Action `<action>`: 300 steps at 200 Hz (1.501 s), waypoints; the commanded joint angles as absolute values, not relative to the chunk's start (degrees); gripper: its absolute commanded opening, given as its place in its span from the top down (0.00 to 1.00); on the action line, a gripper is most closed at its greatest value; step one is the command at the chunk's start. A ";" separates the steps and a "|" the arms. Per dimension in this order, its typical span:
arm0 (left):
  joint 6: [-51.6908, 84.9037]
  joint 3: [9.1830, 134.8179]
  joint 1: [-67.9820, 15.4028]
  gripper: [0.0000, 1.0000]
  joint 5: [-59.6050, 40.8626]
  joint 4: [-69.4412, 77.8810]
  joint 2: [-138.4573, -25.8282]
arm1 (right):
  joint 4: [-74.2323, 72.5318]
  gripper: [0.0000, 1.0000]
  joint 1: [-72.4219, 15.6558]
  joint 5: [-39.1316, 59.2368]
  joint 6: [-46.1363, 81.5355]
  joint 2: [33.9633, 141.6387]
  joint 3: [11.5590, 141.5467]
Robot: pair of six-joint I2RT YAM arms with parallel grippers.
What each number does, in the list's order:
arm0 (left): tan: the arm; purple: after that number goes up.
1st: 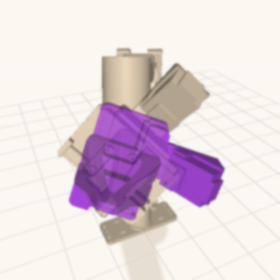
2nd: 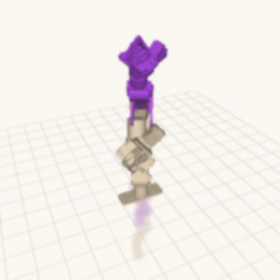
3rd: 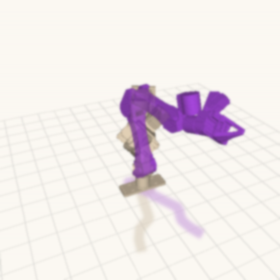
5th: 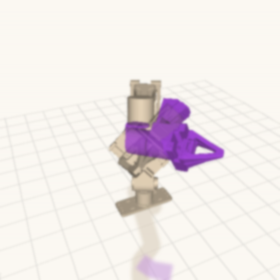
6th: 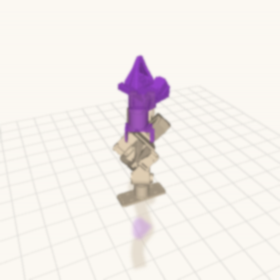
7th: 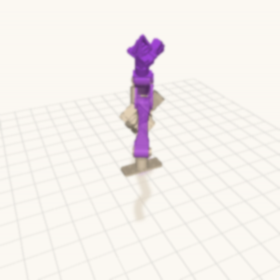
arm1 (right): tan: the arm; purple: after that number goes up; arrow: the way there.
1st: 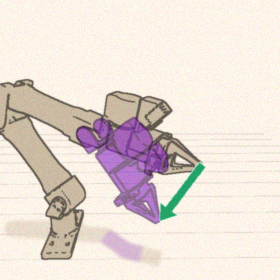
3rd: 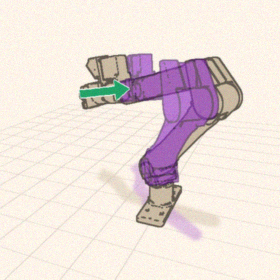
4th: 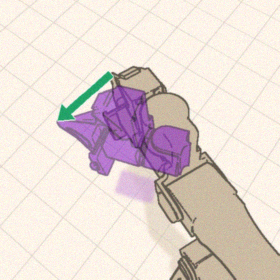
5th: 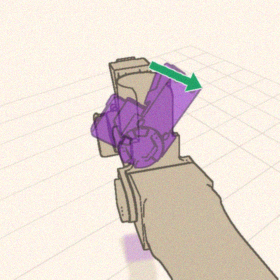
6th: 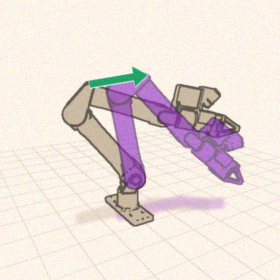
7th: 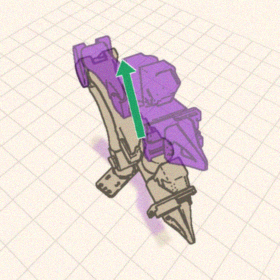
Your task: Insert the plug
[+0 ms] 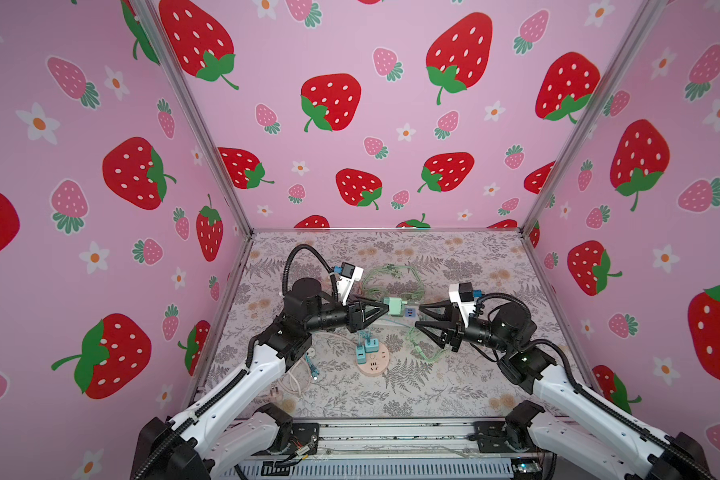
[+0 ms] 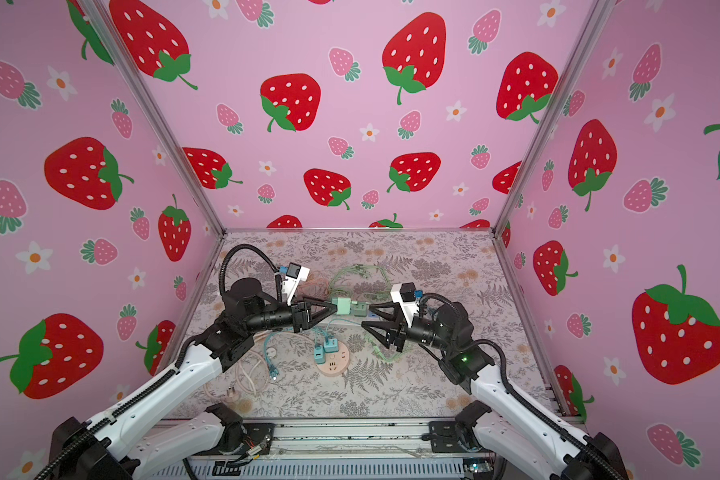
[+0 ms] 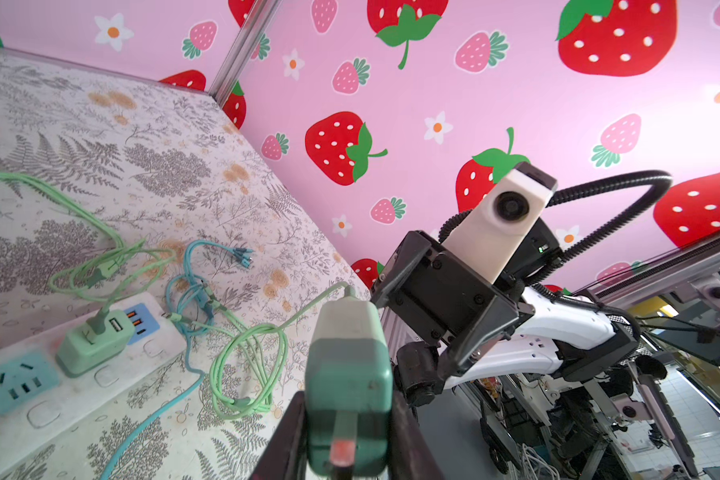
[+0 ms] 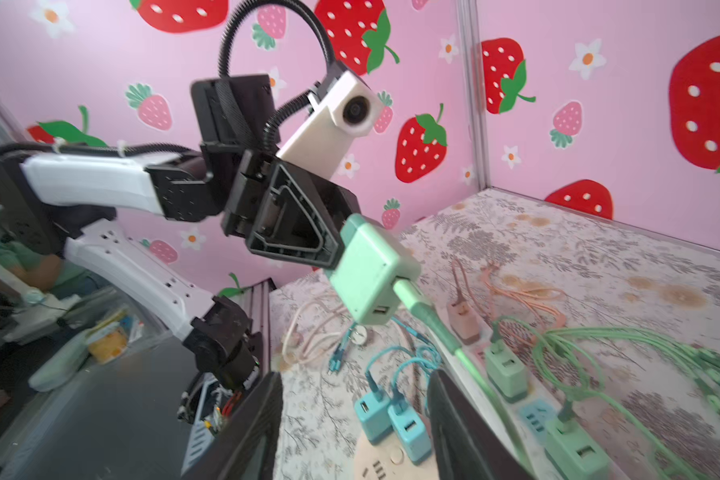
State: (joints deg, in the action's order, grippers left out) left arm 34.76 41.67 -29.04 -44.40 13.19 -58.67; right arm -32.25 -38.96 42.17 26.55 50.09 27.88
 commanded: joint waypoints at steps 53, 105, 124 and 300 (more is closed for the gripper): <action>37.28 38.43 -29.71 1.00 -46.15 30.01 -57.54 | -55.84 0.40 -38.76 47.90 41.65 59.13 26.93; 36.01 37.44 -31.78 1.00 -46.98 32.67 -56.71 | -62.66 0.44 -38.77 48.28 45.47 63.24 28.24; 35.39 37.08 -32.81 1.00 -47.02 33.31 -56.58 | -65.45 0.44 -38.84 48.43 47.12 64.61 28.54; 32.61 35.12 -36.23 1.00 -44.49 37.14 -57.20 | -69.79 0.56 -42.43 49.53 49.05 68.57 32.10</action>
State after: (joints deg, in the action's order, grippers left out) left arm 33.85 35.46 -35.73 -44.12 34.57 -57.41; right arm -66.48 -41.85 48.95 47.97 68.27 29.95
